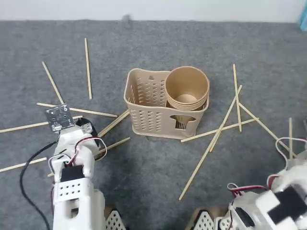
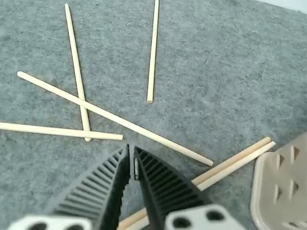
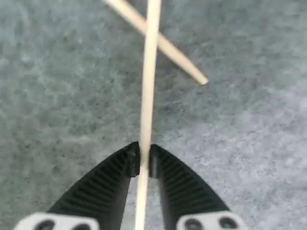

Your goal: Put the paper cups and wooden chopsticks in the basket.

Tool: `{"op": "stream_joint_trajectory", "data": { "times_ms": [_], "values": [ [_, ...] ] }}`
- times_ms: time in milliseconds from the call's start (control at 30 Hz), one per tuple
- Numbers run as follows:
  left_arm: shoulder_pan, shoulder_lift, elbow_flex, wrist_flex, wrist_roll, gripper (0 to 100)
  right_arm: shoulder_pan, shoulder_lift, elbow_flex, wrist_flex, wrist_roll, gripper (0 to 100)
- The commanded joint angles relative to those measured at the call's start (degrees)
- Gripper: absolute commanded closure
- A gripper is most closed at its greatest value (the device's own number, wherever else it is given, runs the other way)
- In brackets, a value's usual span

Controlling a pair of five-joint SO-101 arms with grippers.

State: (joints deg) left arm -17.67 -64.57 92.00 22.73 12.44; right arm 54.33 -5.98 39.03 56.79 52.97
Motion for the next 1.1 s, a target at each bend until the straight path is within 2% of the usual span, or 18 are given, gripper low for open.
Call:
{"op": "stream_joint_trajectory", "data": {
  "times_ms": [0, 167, 300, 533, 1067],
  "values": [
    [0.00, -1.05, -0.31, -1.23, -0.79, 99, -0.04, -3.56, 0.62, -2.77, 2.02, 82.2],
    [0.00, -1.05, -0.31, -1.23, -0.79, 99, -0.48, -5.23, -0.97, -2.59, 2.37, 80.9],
    [0.00, -1.05, -0.31, -1.23, -0.79, 99, -2.42, -7.96, -4.04, -2.59, -1.76, 80.9],
    [0.00, -1.05, -0.31, -1.23, -0.79, 99, -8.75, -7.16, -11.16, -5.41, -8.00, 90.1],
    [-0.97, -1.05, -0.31, -1.23, -0.79, 99, -11.74, 22.90, -35.78, -7.78, -9.49, 90.7]
  ]
}}
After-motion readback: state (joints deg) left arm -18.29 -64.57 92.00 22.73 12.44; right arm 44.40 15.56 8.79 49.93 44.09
